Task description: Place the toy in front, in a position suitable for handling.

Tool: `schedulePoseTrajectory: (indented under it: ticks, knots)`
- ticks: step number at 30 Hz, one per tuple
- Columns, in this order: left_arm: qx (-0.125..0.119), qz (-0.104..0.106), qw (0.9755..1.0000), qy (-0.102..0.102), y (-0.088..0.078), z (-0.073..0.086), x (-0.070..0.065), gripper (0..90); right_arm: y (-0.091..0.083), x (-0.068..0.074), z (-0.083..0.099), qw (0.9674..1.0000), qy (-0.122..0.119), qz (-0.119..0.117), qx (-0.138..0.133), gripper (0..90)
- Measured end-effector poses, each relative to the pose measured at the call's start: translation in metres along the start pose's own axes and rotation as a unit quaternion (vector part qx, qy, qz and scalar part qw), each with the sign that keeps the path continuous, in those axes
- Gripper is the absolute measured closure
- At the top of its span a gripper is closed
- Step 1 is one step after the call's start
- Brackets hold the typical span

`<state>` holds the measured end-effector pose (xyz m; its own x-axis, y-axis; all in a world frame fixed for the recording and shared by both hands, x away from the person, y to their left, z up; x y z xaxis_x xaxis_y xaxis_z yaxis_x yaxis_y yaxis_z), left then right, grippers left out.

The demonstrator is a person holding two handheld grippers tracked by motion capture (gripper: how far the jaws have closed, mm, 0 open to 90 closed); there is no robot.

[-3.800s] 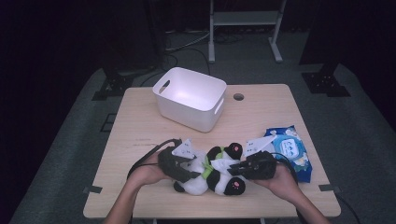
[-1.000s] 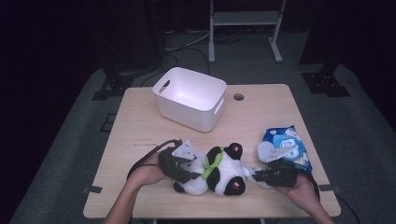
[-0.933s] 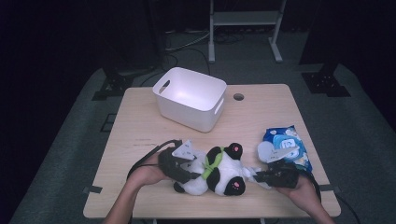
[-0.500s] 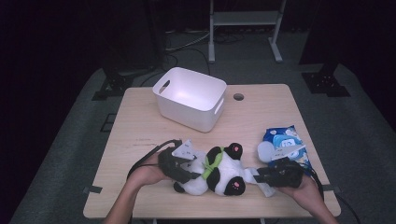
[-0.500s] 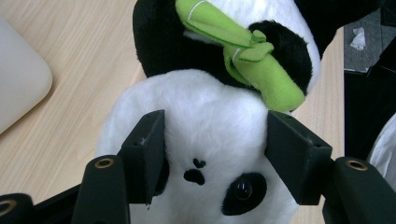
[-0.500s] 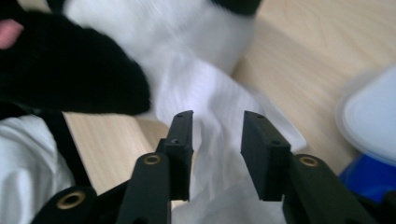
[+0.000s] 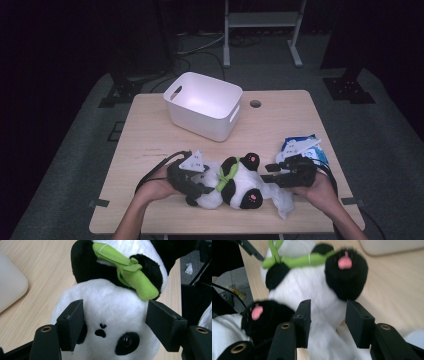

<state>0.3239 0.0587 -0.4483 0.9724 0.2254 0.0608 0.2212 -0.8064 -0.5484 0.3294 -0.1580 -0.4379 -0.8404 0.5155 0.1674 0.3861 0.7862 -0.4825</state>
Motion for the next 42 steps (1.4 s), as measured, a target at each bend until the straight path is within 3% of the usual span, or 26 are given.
schedulePoseTrajectory:
  ticks: [8,14,26,42]
  knots:
    - [-0.002,-0.008,0.9999,0.01,0.001,0.002,-0.002,31.1,0.019,0.0,-0.043,0.999,-0.042,-0.012,-0.001,54.9]
    - [-0.006,-0.009,0.9999,0.012,0.001,0.003,-0.003,31.3,0.04,-0.01,-0.069,0.9978,-0.065,-0.014,0.004,55.6]
    - [-0.008,-0.009,0.9999,0.011,0.001,0.003,-0.004,31.9,0.084,-0.03,-0.108,0.995,-0.094,-0.031,0.013,56.4]
    - [-0.011,-0.005,0.9999,0.011,0.001,0.003,-0.002,31.9,0.133,-0.063,-0.152,0.9934,-0.111,-0.021,0.021,58.5]
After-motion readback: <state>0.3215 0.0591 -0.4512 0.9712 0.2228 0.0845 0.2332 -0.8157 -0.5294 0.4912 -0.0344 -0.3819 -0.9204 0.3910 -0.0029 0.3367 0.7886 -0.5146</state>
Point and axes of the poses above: each handheld gripper's, and its own axes: y roughly forward along the jaws, z roughly out of its underside, x roughly to its left, the point moved 9 cm from there along y, roughly forward along the jaws, and after that the axes turned 13 degrees about -x, right-handed, at the moved point
